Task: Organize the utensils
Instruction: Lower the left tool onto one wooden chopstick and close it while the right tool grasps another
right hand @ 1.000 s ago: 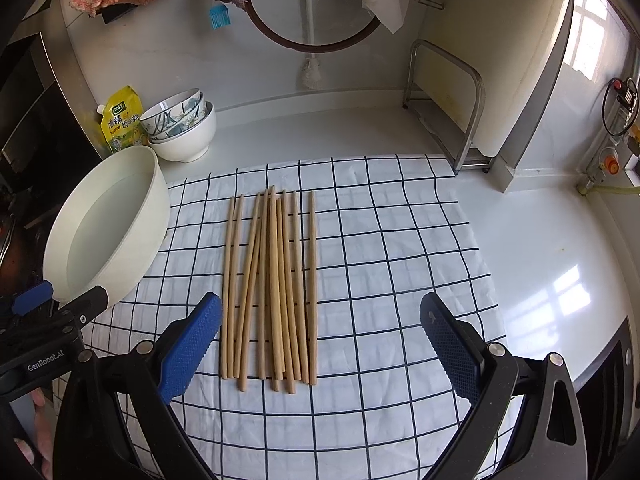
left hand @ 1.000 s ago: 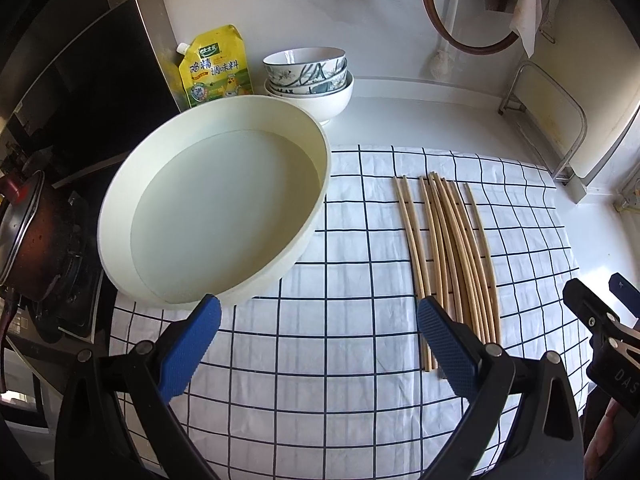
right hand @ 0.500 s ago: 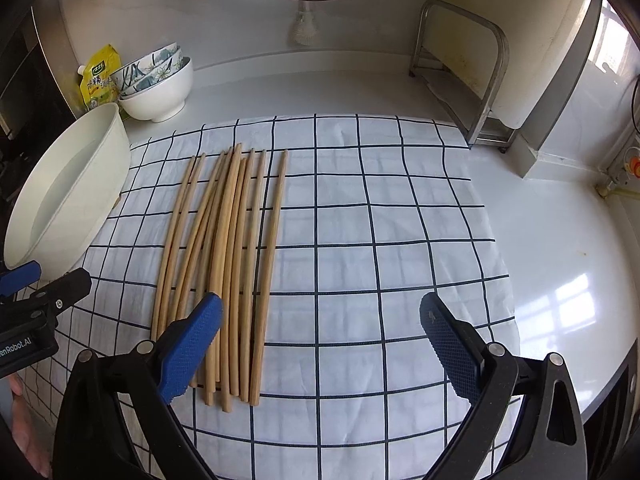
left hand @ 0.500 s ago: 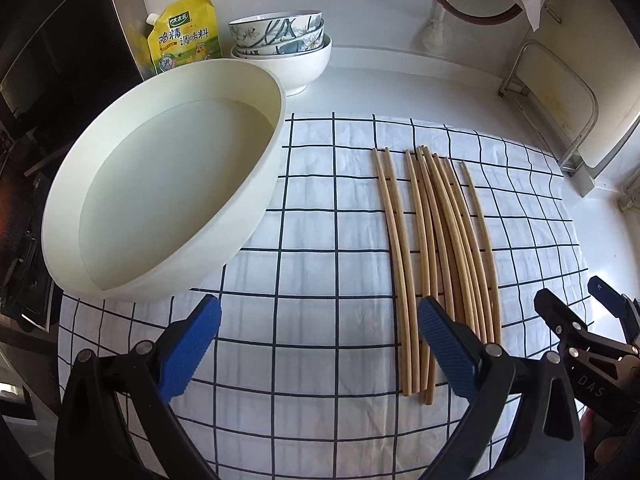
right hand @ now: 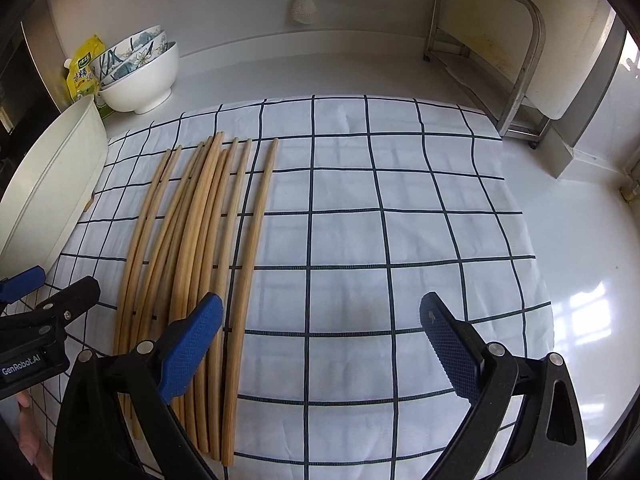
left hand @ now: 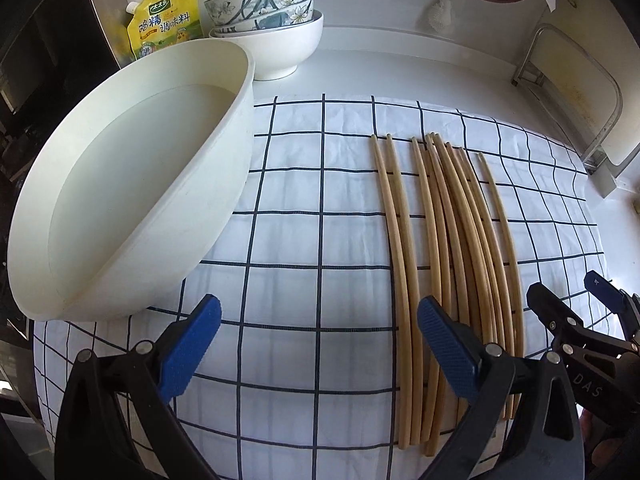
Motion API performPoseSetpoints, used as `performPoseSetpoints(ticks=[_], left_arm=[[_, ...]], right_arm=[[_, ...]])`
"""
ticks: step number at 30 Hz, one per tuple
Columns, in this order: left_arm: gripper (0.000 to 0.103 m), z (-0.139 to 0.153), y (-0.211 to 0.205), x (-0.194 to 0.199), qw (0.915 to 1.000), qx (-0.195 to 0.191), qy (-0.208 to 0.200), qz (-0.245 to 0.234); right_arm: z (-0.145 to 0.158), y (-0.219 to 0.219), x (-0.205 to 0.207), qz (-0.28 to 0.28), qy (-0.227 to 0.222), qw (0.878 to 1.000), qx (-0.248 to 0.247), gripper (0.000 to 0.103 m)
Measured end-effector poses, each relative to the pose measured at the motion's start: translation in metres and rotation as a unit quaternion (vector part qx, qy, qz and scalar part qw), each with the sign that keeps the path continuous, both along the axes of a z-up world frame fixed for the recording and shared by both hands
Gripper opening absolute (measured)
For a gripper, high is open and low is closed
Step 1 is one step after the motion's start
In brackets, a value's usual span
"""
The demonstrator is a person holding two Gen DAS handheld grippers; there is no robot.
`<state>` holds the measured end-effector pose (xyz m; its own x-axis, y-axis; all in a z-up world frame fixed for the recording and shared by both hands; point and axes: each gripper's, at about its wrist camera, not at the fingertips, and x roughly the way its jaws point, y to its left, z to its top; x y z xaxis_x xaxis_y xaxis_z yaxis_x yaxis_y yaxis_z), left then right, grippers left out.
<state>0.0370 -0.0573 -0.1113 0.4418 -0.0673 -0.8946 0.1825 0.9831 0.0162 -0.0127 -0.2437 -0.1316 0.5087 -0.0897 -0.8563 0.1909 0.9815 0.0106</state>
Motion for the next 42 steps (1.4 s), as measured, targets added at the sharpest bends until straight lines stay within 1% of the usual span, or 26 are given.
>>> performPoseSetpoints(ticks=[7,12,17,21,25,28,36,42], left_arm=[[0.097,-0.003,-0.002,0.005,1.0000,0.002,-0.005,0.002],[0.097,-0.005,-0.003,0.007,1.0000,0.007,-0.002,0.002],[0.097,-0.009,-0.007,0.007,0.9999,0.009,0.004,-0.002],[0.097,-0.011,-0.011,0.007,0.9999,0.010,0.004,-0.005],[0.097,-0.013,-0.014,0.009,0.9999,0.011,0.008,-0.004],[0.097,-0.015,-0.013,0.009,0.9996,0.026,0.005,-0.001],[0.097,-0.019,-0.011,0.009,0.9994,0.035,0.007,0.001],[0.097,-0.023,-0.013,0.010,0.9984,0.055,0.009,0.000]], right_arm=[[-0.010,0.004,0.014,-0.003,0.014,0.999,-0.029,0.094],[-0.013,0.009,0.016,0.009,0.024,0.999,-0.041,0.094],[-0.012,-0.001,0.015,-0.001,0.024,0.998,-0.050,0.094],[-0.013,-0.009,0.013,-0.005,0.025,0.999,-0.039,0.094],[-0.013,-0.011,0.012,-0.008,0.021,0.999,-0.040,0.094],[-0.013,-0.011,0.011,-0.007,0.020,0.999,-0.039,0.094],[-0.014,-0.011,0.010,-0.006,0.017,0.999,-0.041,0.094],[-0.013,-0.010,0.010,-0.004,0.017,0.999,-0.044,0.094]])
